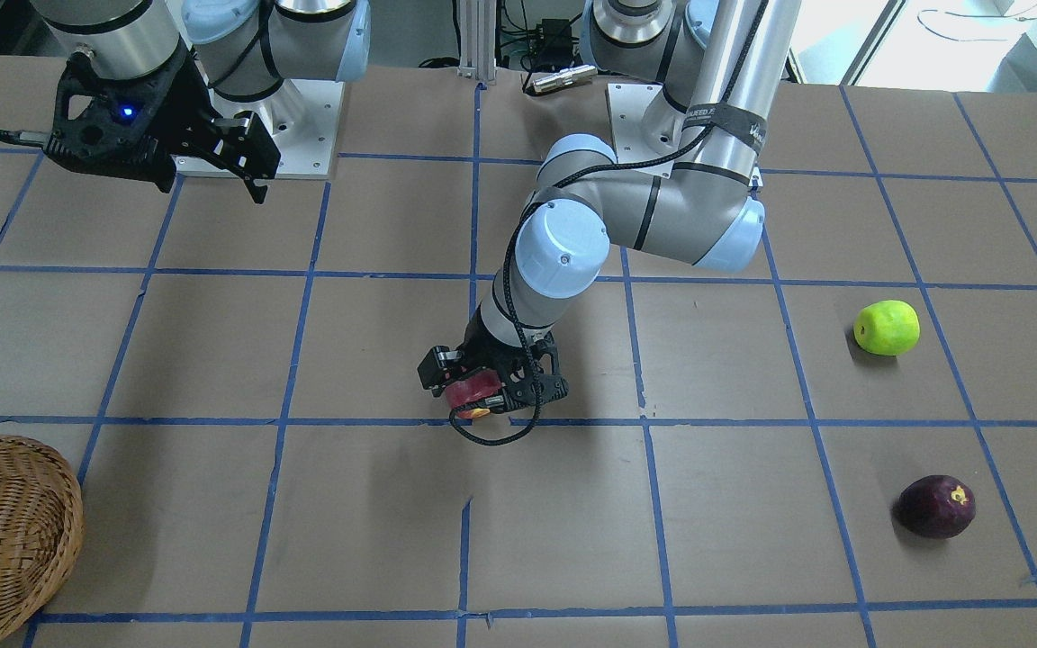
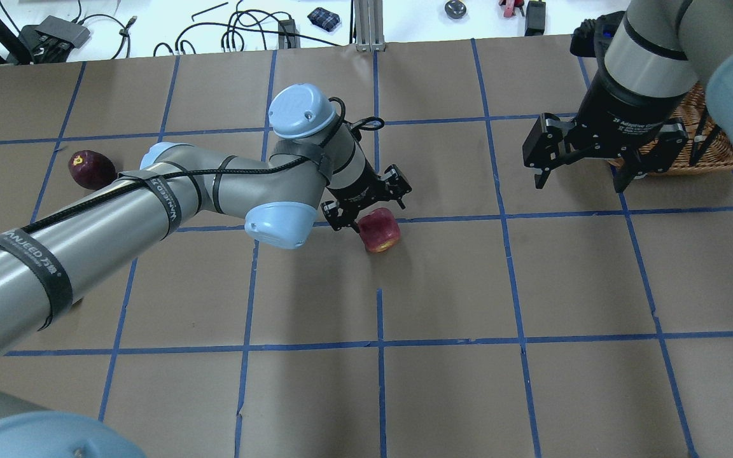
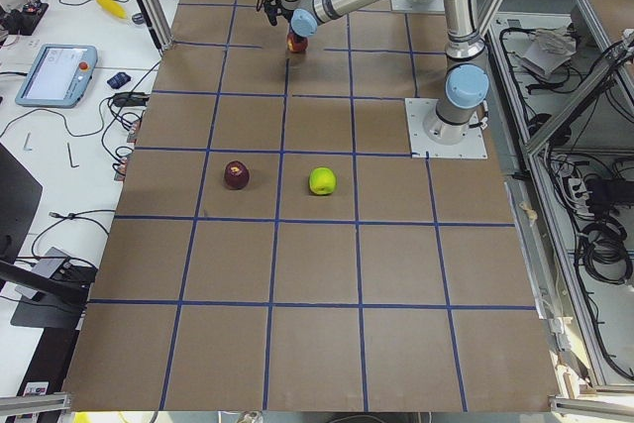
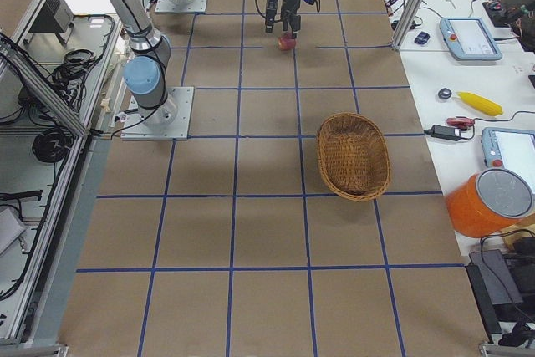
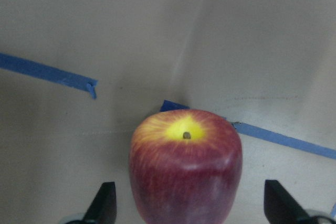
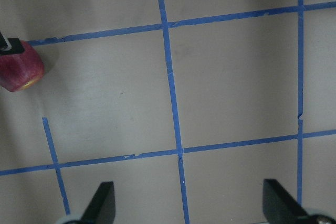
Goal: Put all apples into basket
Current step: 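Open the left gripper to set the red apple down and lift away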
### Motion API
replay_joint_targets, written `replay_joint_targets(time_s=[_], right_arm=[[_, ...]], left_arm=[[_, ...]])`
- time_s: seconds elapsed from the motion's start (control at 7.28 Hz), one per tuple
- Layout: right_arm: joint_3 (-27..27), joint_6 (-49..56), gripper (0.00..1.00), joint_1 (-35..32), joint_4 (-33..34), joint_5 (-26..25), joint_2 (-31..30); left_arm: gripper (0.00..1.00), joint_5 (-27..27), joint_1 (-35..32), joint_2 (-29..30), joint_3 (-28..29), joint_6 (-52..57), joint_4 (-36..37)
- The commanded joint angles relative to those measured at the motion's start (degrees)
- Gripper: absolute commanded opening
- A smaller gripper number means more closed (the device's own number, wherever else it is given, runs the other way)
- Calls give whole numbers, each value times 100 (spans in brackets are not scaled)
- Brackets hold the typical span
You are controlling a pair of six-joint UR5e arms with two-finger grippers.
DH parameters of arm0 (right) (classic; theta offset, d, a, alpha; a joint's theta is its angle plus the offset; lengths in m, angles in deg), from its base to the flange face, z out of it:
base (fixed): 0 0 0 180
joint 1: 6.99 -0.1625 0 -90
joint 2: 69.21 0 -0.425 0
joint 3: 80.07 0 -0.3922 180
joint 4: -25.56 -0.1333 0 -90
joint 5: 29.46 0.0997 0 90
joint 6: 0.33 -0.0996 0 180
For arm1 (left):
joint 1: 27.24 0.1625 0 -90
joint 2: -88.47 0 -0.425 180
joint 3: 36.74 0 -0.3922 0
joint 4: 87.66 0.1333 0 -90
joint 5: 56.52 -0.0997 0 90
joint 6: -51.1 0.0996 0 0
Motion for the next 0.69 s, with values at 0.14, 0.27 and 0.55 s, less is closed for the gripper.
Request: replay_joint_targets(time_s=[0.14, 0.27, 0.55], right_arm=[[226, -13, 100, -244, 1121, 69, 583], [226, -56, 100, -612, 1299, 52, 734], [235, -179, 100, -1236, 1713, 52, 1015]], left_arm=[[100, -1175, 595, -746, 448, 1211, -1906], [100, -1366, 796, -993, 477, 2029, -2630], [100, -2206, 1594, -1432, 372, 3741, -3145]])
